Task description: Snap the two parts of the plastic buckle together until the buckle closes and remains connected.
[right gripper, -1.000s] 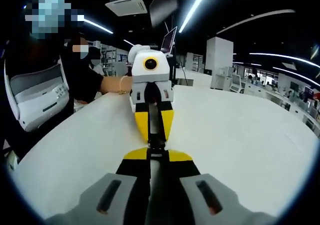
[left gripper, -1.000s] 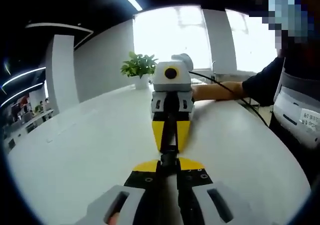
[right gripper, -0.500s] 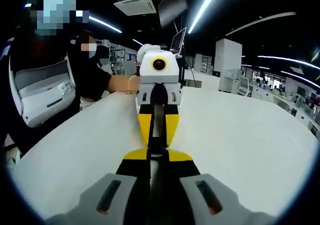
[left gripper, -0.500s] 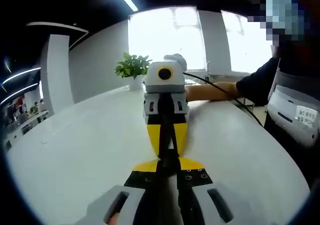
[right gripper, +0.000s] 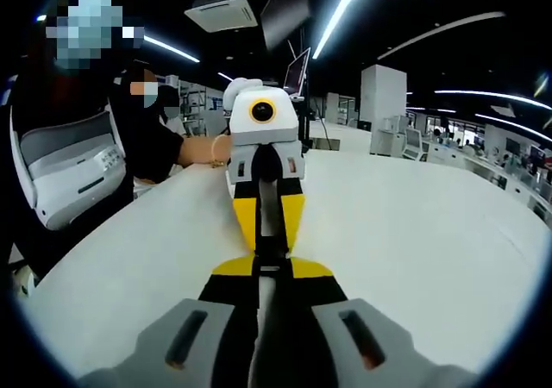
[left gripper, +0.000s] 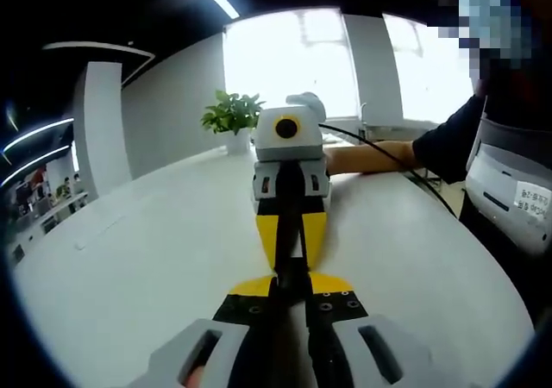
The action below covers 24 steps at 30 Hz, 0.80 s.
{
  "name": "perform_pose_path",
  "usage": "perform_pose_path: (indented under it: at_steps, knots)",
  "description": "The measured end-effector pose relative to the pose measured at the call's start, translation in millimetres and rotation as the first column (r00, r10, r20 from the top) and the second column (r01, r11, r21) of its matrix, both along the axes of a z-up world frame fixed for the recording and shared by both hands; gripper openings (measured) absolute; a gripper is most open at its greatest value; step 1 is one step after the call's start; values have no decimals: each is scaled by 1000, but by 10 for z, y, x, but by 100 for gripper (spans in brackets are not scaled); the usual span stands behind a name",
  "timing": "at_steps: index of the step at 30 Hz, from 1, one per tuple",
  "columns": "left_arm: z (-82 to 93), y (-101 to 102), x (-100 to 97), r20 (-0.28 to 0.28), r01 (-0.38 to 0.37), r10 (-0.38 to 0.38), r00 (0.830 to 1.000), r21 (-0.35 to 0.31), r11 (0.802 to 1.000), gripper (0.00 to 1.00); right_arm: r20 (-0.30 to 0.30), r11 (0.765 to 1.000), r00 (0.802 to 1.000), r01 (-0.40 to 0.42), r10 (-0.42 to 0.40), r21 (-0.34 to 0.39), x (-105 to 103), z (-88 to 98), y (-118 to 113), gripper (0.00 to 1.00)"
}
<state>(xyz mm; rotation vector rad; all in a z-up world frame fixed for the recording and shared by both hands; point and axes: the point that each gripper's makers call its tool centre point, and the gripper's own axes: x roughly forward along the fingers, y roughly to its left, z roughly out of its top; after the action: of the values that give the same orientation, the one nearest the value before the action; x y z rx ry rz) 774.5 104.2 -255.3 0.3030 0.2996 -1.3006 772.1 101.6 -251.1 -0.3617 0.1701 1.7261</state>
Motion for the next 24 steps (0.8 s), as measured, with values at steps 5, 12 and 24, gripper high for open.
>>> perform_pose_path:
  at_steps: [5, 12, 24]
  knots:
    - [0, -9, -8, 3, -6, 6, 1000, 4, 1000, 11, -1, 1000, 1000, 10, -10, 0, 2, 1, -2, 11]
    - [-2, -26, 2, 7, -21, 21, 1000, 11, 1000, 12, 39, 1000, 999, 24, -23, -16, 32, 13, -6, 11]
    - [12, -4, 69, 53, -58, 56, 997, 39, 998, 13, 87, 998, 995, 58, -55, -31, 118, 52, -2, 11]
